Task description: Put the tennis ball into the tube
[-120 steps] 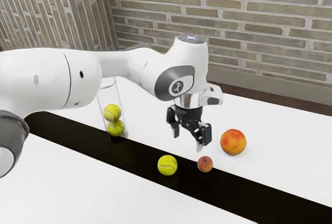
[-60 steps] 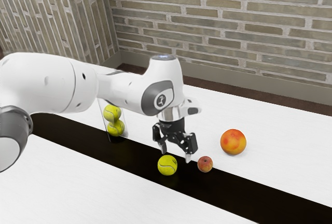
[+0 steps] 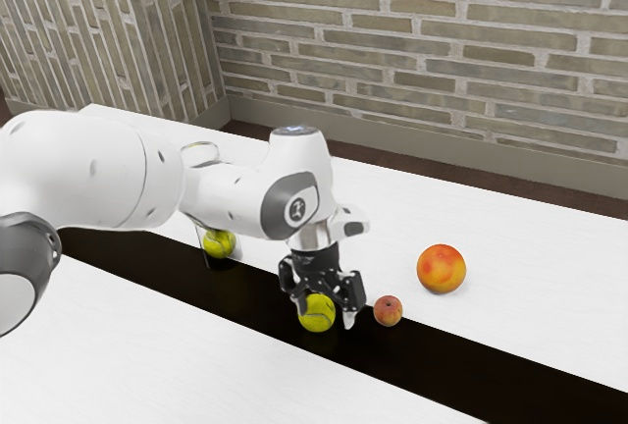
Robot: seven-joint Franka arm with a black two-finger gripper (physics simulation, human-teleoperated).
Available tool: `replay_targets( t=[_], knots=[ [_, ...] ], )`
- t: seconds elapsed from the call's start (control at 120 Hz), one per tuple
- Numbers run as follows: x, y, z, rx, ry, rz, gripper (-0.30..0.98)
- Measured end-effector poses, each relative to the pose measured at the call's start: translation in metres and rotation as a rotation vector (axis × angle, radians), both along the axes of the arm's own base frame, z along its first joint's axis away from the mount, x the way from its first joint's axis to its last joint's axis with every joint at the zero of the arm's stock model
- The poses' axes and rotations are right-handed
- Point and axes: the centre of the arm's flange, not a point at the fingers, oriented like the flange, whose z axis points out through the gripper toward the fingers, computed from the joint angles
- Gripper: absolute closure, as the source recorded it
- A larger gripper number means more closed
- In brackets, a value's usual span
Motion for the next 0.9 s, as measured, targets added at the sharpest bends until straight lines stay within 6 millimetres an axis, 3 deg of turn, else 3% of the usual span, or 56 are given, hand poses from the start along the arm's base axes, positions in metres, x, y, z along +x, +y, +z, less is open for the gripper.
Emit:
replay_targets(
  t=[0.375, 0.75, 0.9],
  knots=[
    [0.006, 0.024, -0.009, -0.002, 0.010, 0.036, 0.00],
    [0.010, 0.030, -0.037, 0.022, 0.017, 0.046, 0.00],
    [0.021, 0.030, -0.032, 0.042, -0.024, 0.020, 0.00]
  ],
)
